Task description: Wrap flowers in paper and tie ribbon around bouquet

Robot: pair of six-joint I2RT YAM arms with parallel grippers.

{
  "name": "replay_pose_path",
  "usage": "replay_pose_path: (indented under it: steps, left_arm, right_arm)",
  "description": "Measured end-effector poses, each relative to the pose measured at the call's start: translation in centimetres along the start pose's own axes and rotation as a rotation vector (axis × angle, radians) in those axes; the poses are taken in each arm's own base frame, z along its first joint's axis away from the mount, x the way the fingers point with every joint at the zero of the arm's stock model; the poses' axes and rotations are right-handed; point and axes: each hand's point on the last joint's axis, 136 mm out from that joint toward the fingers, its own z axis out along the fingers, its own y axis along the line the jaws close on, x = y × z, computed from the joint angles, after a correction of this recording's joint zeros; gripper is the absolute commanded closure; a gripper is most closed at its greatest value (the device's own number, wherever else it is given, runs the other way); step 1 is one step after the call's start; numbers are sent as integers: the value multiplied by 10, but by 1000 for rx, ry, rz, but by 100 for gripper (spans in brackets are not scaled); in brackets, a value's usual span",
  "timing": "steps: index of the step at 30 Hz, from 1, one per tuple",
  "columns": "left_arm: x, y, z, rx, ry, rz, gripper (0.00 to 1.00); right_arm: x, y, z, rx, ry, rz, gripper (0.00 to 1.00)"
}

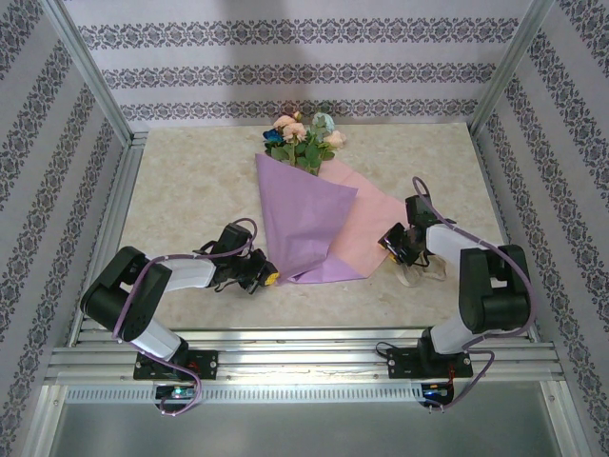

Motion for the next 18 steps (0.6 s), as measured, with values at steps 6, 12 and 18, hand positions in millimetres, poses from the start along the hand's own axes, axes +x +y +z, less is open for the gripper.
replay_pose_path:
  steps: [6, 12, 18]
  left_arm:
    - [-2, 1, -1, 1, 3, -2, 100]
    - [-2, 1, -2, 1, 3, -3, 100]
    - [-2, 2, -2, -1, 4, 0, 100]
  right_arm:
    - [-3, 3, 1, -8, -12, -46, 91]
    - [-2, 15, -8, -10, -53, -134, 100]
    - [3, 45, -38, -40, -140, -249, 100]
